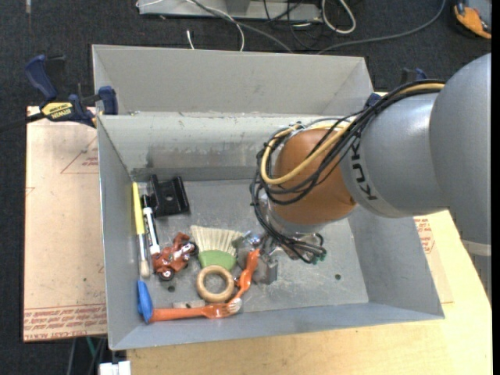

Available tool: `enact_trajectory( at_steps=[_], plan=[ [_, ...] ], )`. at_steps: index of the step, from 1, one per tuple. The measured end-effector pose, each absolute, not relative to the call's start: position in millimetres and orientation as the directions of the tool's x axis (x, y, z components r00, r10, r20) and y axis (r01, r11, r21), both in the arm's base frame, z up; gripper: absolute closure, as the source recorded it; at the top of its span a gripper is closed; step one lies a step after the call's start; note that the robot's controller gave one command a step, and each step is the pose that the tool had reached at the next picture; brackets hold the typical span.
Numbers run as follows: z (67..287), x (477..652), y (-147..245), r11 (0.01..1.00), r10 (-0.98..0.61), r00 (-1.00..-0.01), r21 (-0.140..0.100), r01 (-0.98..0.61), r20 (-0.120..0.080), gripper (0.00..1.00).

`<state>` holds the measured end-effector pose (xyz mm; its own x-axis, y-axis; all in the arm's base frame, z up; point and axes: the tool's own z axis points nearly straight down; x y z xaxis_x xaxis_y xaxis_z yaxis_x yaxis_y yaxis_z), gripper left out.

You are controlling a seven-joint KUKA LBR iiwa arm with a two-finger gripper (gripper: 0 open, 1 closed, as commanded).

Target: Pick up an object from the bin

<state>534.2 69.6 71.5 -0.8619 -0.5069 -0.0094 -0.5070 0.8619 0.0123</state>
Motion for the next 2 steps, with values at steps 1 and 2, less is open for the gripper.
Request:
enact_trajectory(
  at_steps=[1,2],
  plan=[
    [71.5,534.2,69.7,0.862,-0.507,-0.862,0.012,-0.507,-0.009,1.00],
    [74.2,534.4,69.8,0.861,-0.508,-0.861,0.012,-0.508,-0.010,1.00]
  ],
)
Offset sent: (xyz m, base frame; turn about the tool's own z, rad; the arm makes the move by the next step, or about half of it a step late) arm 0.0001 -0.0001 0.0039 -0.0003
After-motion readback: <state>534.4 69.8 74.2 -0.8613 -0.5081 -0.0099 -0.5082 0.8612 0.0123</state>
